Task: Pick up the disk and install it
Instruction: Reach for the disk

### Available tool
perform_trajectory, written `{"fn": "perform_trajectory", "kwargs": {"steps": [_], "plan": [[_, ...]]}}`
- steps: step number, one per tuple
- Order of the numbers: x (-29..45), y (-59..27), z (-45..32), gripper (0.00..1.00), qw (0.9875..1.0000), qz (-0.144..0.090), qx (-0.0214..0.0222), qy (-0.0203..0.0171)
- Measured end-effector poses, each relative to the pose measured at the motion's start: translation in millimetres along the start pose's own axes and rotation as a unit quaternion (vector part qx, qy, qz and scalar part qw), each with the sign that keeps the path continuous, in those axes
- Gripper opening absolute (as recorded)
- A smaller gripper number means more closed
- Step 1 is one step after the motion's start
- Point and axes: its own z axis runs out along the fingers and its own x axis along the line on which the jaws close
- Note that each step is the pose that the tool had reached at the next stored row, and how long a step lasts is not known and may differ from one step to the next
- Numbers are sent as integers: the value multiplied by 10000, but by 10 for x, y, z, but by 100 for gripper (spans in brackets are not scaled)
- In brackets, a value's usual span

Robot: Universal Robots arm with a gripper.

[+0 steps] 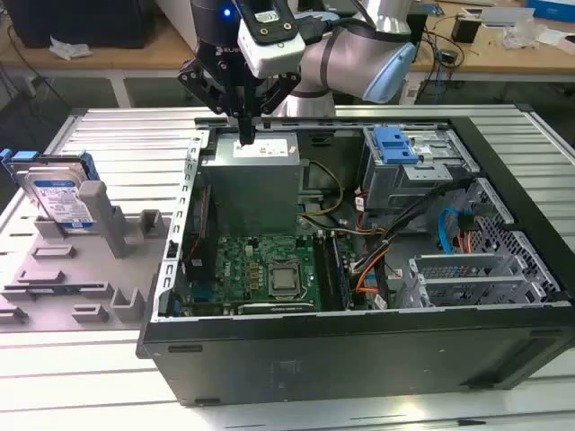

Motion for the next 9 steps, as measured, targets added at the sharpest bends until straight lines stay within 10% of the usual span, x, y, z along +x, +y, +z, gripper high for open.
{"fn": "perform_trajectory", "kwargs": {"steps": [9], "plan": [[0,0,0,11,10000,0,0,0]]}}
